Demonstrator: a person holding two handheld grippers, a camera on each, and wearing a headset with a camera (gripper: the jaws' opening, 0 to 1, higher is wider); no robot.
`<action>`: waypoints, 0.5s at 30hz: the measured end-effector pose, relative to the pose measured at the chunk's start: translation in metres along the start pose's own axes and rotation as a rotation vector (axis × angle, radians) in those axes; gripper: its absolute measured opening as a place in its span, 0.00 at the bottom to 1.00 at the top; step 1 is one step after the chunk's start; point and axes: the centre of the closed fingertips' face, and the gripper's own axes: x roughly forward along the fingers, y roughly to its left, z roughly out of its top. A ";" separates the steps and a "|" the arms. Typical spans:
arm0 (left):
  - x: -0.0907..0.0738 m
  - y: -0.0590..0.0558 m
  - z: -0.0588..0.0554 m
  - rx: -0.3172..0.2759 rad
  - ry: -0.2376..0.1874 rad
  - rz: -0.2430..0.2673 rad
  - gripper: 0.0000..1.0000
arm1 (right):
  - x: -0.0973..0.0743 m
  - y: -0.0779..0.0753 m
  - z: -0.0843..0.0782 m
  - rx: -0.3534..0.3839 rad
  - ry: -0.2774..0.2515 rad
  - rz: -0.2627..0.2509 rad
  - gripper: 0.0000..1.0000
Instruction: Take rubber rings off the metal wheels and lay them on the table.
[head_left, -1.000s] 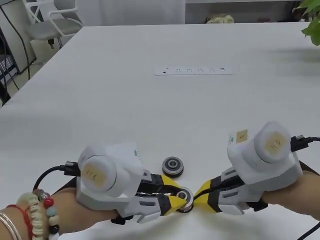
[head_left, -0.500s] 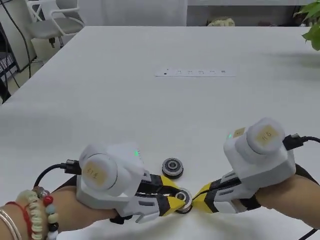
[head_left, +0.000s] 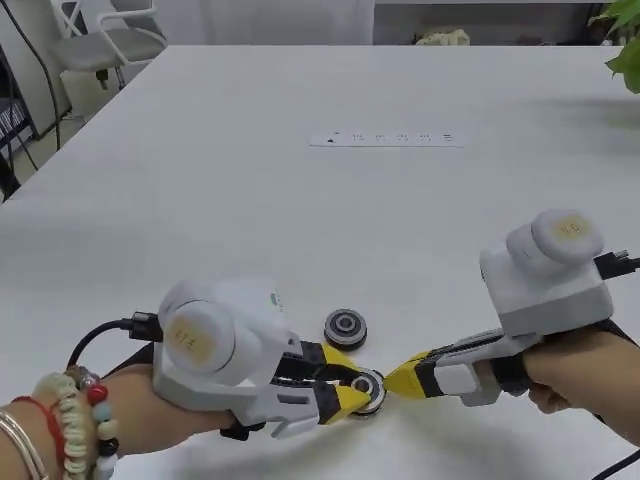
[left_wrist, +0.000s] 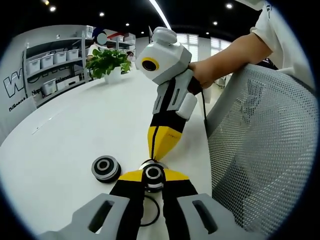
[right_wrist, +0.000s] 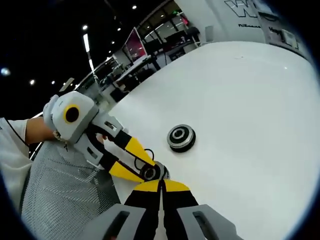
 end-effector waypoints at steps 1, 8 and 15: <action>0.000 0.000 0.000 0.000 0.000 0.000 0.08 | 0.000 0.000 0.000 -0.004 0.002 -0.003 0.00; 0.000 0.000 0.000 0.000 0.000 0.000 0.08 | 0.001 0.007 0.003 -0.015 -0.004 0.019 0.00; 0.001 0.000 0.000 -0.001 -0.001 0.000 0.08 | 0.001 0.009 0.003 -0.015 -0.009 0.031 0.00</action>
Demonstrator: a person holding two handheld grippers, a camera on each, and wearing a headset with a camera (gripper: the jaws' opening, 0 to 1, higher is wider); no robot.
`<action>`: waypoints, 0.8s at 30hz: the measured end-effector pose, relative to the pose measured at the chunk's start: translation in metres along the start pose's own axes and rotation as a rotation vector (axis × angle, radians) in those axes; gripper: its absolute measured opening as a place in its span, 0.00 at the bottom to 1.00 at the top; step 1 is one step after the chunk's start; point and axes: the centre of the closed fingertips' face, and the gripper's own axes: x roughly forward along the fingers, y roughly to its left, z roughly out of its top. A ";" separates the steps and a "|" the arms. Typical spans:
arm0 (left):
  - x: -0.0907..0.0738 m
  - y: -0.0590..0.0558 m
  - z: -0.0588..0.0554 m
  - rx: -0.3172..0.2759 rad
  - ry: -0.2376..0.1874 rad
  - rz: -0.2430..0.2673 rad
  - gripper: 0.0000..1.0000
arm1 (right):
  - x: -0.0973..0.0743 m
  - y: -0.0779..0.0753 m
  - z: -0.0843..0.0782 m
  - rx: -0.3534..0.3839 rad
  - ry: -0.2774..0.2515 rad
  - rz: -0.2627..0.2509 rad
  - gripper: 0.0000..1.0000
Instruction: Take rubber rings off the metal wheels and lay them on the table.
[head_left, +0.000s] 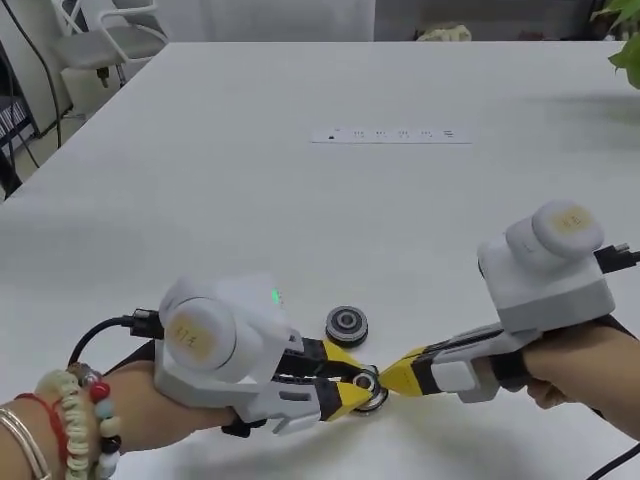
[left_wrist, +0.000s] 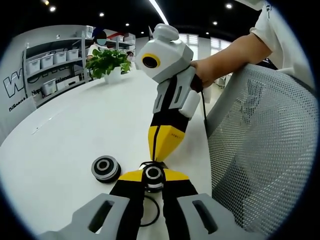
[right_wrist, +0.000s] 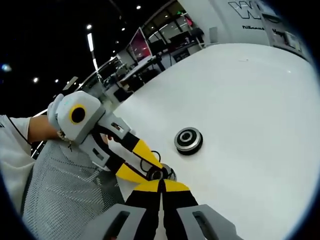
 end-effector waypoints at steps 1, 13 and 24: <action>0.000 0.000 0.000 -0.001 0.000 0.000 0.08 | 0.000 0.001 0.000 -0.002 -0.001 0.003 0.00; 0.002 0.000 0.001 -0.003 -0.006 0.003 0.08 | 0.004 0.008 0.009 -0.065 -0.018 0.015 0.00; 0.003 -0.001 0.003 0.009 -0.001 0.004 0.08 | 0.002 0.001 0.005 -0.048 -0.004 -0.017 0.00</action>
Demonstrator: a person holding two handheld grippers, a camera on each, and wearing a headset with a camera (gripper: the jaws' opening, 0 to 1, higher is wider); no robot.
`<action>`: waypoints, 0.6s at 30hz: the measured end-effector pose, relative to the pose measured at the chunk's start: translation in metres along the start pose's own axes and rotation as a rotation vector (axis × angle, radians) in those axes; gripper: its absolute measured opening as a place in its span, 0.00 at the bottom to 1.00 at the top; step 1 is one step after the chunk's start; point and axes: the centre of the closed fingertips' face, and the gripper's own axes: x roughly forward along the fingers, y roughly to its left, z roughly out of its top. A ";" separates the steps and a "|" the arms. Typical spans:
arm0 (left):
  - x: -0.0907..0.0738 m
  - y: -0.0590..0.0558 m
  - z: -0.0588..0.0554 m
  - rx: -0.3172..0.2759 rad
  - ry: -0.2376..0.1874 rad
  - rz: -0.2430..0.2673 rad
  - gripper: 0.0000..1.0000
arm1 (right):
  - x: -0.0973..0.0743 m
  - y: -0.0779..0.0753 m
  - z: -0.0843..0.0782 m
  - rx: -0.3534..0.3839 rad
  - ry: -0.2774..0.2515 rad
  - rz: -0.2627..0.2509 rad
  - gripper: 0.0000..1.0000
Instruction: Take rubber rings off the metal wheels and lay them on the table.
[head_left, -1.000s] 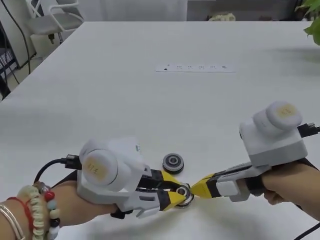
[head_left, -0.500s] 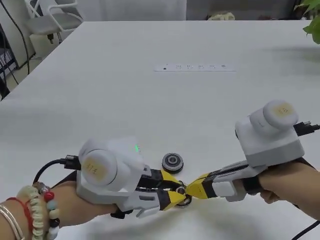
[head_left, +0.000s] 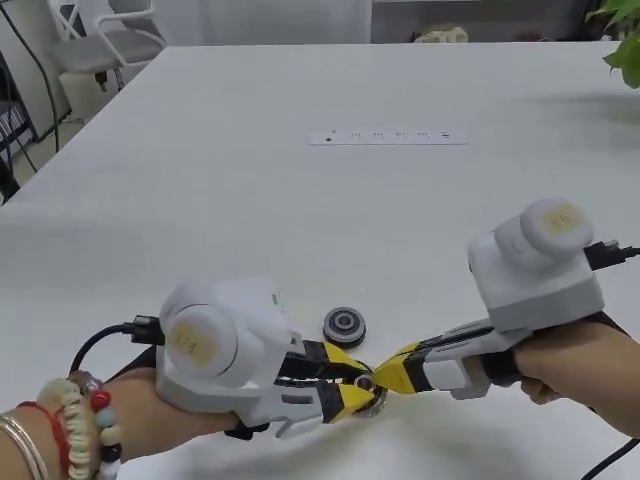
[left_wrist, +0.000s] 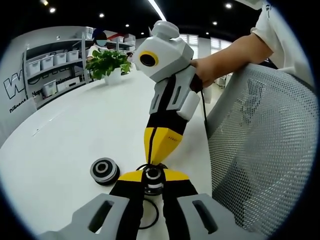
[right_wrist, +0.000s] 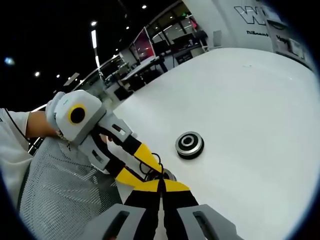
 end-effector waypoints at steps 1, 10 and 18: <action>0.000 0.000 0.000 -0.007 0.004 -0.002 0.08 | 0.000 0.000 0.000 0.000 0.000 0.000 0.00; -0.006 -0.004 0.005 0.020 0.018 -0.043 0.20 | -0.003 -0.003 0.001 -0.001 -0.007 -0.009 0.00; -0.018 -0.006 0.023 0.015 -0.017 -0.064 0.32 | -0.010 -0.007 0.008 0.020 -0.047 -0.014 0.00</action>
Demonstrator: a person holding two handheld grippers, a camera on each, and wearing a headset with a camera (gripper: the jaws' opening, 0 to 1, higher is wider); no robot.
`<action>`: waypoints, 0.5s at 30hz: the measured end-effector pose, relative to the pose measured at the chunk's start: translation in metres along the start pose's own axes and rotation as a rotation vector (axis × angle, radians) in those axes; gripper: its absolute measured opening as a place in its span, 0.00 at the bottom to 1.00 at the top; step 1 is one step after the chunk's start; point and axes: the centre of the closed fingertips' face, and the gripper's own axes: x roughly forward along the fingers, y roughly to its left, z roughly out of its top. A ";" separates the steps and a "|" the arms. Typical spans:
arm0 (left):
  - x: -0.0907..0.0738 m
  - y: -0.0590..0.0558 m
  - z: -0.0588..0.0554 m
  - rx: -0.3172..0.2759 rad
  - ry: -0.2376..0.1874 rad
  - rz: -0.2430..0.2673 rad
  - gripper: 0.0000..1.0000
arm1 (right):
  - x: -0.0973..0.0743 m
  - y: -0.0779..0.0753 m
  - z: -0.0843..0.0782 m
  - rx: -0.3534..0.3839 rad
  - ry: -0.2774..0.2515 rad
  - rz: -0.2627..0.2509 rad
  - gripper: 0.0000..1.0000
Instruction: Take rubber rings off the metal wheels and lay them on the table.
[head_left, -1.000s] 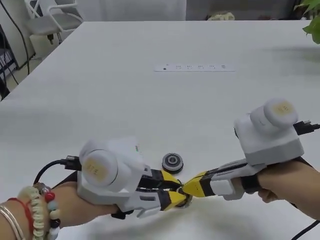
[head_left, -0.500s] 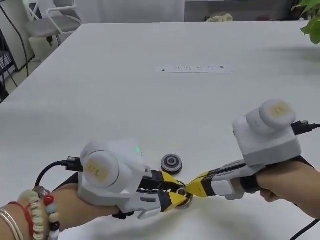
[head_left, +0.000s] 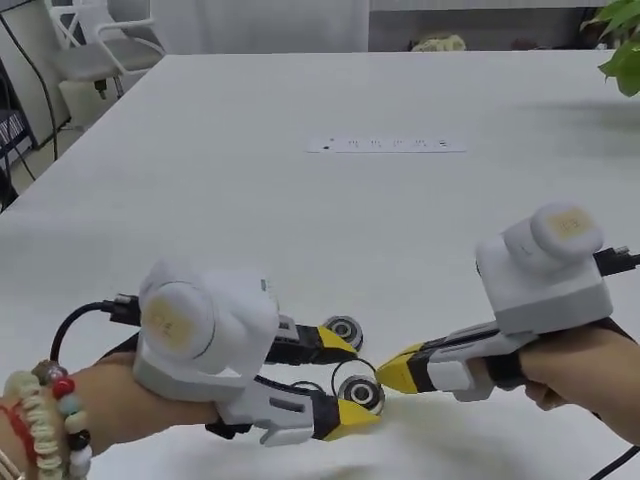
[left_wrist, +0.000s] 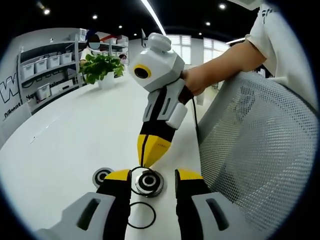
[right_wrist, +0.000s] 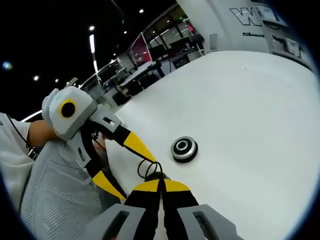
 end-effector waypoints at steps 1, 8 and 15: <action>-0.002 0.000 0.003 0.000 -0.004 0.000 0.34 | -0.001 -0.001 0.001 0.001 -0.004 -0.001 0.00; -0.016 -0.005 0.023 0.033 -0.023 -0.007 0.54 | -0.006 -0.005 0.007 -0.015 -0.025 -0.028 0.00; -0.034 -0.003 0.034 0.096 0.000 0.003 0.68 | -0.013 -0.006 0.014 -0.018 -0.059 -0.042 0.00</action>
